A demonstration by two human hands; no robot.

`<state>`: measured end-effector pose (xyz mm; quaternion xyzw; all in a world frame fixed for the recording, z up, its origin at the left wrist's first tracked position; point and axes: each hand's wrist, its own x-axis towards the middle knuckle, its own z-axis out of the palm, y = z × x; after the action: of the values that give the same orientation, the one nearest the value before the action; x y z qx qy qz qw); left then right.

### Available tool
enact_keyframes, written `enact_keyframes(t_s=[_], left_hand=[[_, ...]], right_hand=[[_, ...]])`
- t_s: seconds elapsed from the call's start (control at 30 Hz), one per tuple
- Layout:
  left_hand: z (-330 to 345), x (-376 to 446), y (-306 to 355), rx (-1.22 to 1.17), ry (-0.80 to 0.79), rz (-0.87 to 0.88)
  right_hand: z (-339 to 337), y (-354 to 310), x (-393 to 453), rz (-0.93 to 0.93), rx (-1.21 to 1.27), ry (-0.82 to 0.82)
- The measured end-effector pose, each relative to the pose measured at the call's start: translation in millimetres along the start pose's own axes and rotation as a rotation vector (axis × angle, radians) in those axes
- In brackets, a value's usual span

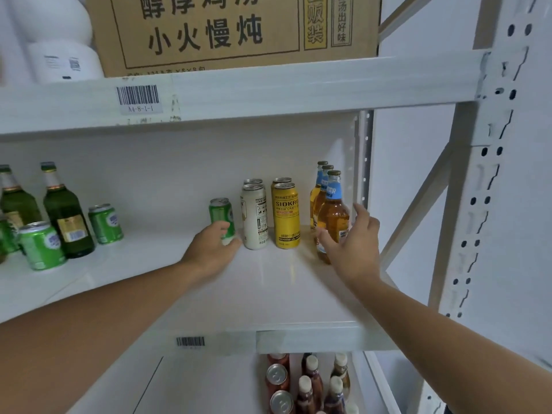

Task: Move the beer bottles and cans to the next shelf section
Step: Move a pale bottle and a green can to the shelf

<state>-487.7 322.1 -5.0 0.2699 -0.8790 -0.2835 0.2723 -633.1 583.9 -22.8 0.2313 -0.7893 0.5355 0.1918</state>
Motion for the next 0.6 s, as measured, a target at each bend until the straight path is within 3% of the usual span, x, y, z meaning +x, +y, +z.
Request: enact_keyframes(t_s=[0.2,0.4,0.6], left_hand=[[-1.7,-36.9,-5.6,0.093,-0.057,0.004],[-31.1,-71.9,-18.7,0.199,-0.097,0.092],[-102.3,-109.5,-53.0,0.236,-0.055,0.120]], right_hand=[[4.8,-12.3,-29.3,-0.169,-0.224,0.052],[10.3,-42.7,-57.1,-0.270,-0.219,-0.367],[40.9,-109.4,-97.5,-0.309,-0.254,-0.466]])
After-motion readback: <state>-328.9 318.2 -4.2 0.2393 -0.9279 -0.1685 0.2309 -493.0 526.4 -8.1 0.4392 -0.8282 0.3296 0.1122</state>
